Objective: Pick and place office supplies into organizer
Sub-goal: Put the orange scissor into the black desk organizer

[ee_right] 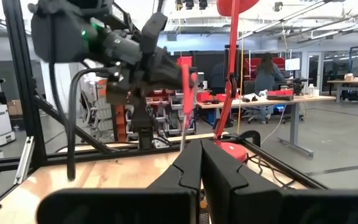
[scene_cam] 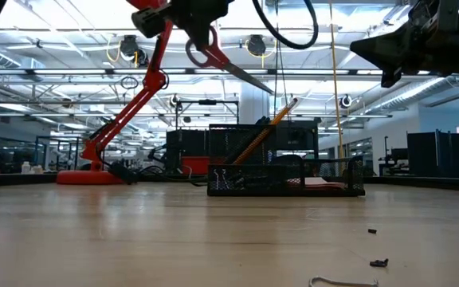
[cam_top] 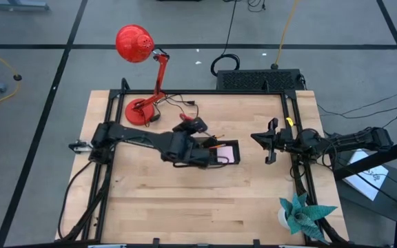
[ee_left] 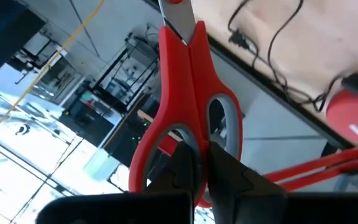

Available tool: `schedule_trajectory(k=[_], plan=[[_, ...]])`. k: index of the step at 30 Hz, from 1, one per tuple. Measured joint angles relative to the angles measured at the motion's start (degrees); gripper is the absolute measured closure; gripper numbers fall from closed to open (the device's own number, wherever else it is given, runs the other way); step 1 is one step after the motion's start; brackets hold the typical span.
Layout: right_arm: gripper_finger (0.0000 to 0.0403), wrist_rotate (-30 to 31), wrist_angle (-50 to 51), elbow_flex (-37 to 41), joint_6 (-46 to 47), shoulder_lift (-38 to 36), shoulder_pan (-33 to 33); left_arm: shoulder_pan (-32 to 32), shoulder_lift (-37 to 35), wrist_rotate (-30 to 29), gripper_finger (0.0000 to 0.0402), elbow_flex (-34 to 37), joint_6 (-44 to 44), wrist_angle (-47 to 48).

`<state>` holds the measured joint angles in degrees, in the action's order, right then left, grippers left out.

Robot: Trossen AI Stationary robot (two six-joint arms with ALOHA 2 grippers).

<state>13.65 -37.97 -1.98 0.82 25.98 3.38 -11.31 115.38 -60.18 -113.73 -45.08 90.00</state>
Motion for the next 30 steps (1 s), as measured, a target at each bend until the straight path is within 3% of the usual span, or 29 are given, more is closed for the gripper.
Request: schedule_trajectory(k=[8,14,20,26,30], plan=[[0.0399,0.02,1.05,0.00,1.44,-0.02,-0.01,2.54,-0.16,-6.63,0.0383,0.00,-3.72,-0.43],[0.0399,0.00,2.46,0.00,1.75,-0.02,0.00,1.76,-0.24,-6.53,0.0388,0.84,-4.18,-0.35],[0.0399,0.02,3.14,0.00,1.75,0.00,0.00,2.38,-0.21,-9.73,0.0390,2.60,3.33,0.08],[0.0399,0.02,3.11,0.00,1.75,0.00,0.00,-0.68,-0.77,-1.71,0.0390,2.69,9.84,-0.03],[0.0399,0.00,3.09,0.00,1.75,0.00,-0.01,-5.77,-2.29,7.16,0.0380,2.69,15.65,0.04]])
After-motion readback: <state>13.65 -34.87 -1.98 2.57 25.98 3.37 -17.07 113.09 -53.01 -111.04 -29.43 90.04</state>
